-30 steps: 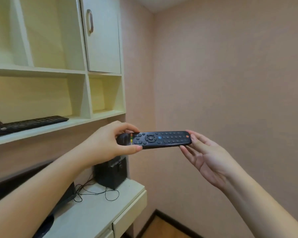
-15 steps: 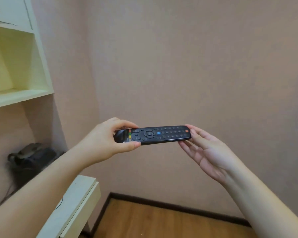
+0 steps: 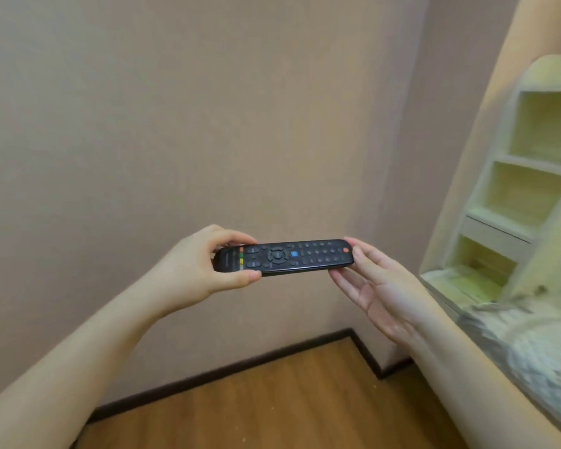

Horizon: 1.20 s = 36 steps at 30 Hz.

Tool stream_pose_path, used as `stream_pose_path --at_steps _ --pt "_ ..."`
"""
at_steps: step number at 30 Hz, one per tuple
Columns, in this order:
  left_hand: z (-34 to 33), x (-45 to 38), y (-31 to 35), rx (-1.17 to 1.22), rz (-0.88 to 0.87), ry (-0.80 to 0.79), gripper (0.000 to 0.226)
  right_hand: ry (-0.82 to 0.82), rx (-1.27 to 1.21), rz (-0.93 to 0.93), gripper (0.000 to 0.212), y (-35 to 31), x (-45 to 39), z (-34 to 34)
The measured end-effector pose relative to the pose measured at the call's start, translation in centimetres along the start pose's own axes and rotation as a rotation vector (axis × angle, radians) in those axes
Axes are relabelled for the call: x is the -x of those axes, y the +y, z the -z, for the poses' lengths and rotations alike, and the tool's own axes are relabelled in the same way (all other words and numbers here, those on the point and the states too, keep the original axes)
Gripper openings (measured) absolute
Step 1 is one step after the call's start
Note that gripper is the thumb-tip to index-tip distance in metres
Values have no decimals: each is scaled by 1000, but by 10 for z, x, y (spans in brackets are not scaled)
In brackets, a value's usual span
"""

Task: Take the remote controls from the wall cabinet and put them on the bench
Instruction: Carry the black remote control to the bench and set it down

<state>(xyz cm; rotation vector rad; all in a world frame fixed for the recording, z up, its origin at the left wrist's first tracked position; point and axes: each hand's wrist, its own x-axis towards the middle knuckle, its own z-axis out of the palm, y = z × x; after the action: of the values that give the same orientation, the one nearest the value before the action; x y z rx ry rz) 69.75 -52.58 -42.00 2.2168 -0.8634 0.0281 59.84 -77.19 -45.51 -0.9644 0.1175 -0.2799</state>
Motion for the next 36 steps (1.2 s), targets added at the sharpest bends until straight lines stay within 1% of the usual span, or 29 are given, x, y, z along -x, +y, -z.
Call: stream_pose_path --at_steps 7,12,16,21,26,33,36 --pt "-101 -86 40 61 -99 -179 41 206 141 120 20 -39 -3 110" --pt "-165 -133 64 84 -164 -264 42 324 143 150 20 -60 -4 174" --pt "-209 -163 71 98 -208 -318 43 384 124 159 22 -65 -5 213" --pt "-251 -194 65 113 -250 -375 44 467 125 156 21 -62 -14 243" --pt "-278 -232 49 146 -306 -426 45 549 135 157 22 -57 -38 260" --pt "-296 -297 8 168 -388 -473 45 642 111 161 25 -42 -92 260" --pt "-303 -325 -10 181 -425 -522 46 696 95 156 26 -35 -117 258"
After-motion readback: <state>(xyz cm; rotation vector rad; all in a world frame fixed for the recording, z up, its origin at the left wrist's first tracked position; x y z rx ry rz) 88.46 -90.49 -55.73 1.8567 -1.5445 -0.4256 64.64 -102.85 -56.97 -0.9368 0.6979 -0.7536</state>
